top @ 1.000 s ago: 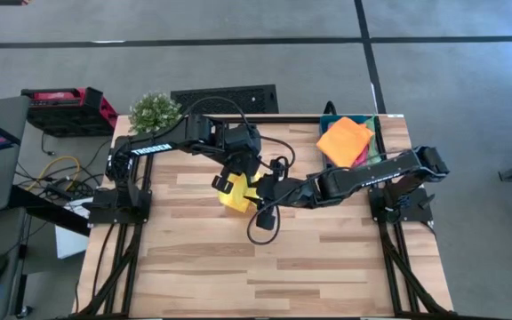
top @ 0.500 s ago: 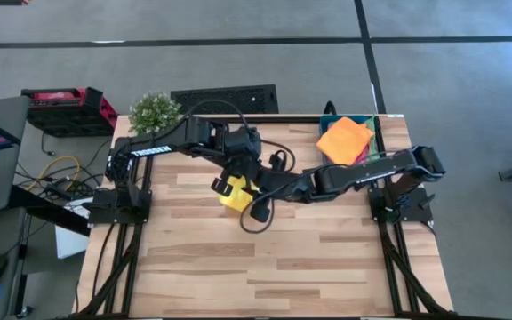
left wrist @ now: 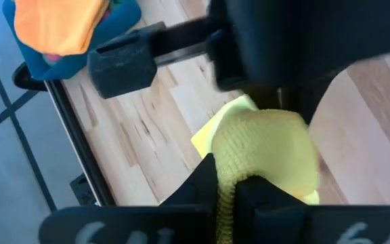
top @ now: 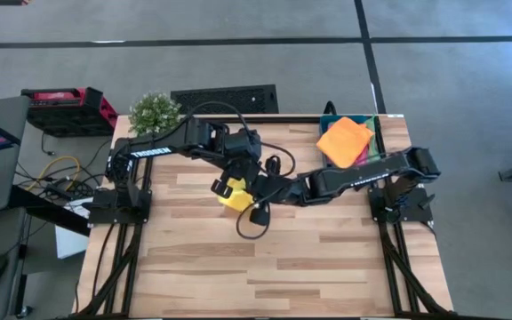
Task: Fold microfiber towels
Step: Fold the yellow microfiber towel on the table
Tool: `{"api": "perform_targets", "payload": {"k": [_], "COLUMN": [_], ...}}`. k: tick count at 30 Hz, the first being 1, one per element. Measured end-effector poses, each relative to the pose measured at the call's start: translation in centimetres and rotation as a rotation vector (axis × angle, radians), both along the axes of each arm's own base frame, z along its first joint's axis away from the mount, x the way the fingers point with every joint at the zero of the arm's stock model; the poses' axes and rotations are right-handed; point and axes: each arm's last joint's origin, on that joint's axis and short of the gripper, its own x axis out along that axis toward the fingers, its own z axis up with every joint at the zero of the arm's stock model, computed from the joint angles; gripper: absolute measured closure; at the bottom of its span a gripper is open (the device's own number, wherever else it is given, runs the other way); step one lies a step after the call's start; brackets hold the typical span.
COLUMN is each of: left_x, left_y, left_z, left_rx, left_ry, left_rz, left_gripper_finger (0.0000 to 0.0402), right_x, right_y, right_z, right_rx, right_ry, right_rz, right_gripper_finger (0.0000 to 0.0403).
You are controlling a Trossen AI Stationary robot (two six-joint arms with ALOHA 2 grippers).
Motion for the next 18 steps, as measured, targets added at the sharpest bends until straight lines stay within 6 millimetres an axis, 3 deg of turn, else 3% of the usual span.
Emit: {"api": "perform_targets", "payload": {"k": [2, 13, 18], "left_x": [0.0, -0.5, -1.0], "left_y": [0.0, 0.1, 0.1], "left_z": [0.0, -0.2, -0.4], "left_rx": [0.003, -0.004, -0.01], "left_ry": [0.002, 0.05, 0.099], "left_rz": [0.003, 0.058, 0.096], "left_gripper_finger": [0.0401, 0.0401, 0.0401], "right_x": [-0.1, -1.2, -3.1], "right_y": [0.4, 1.2, 0.7], "right_z": [0.1, 1.1, 2.3], "right_rx": [-0.023, -0.032, -0.047], "right_ry": [0.004, 0.01, 0.076], "right_rz": [0.025, 0.053, 0.021], "right_gripper_finger": [0.0392, 0.0398, 0.04]}}
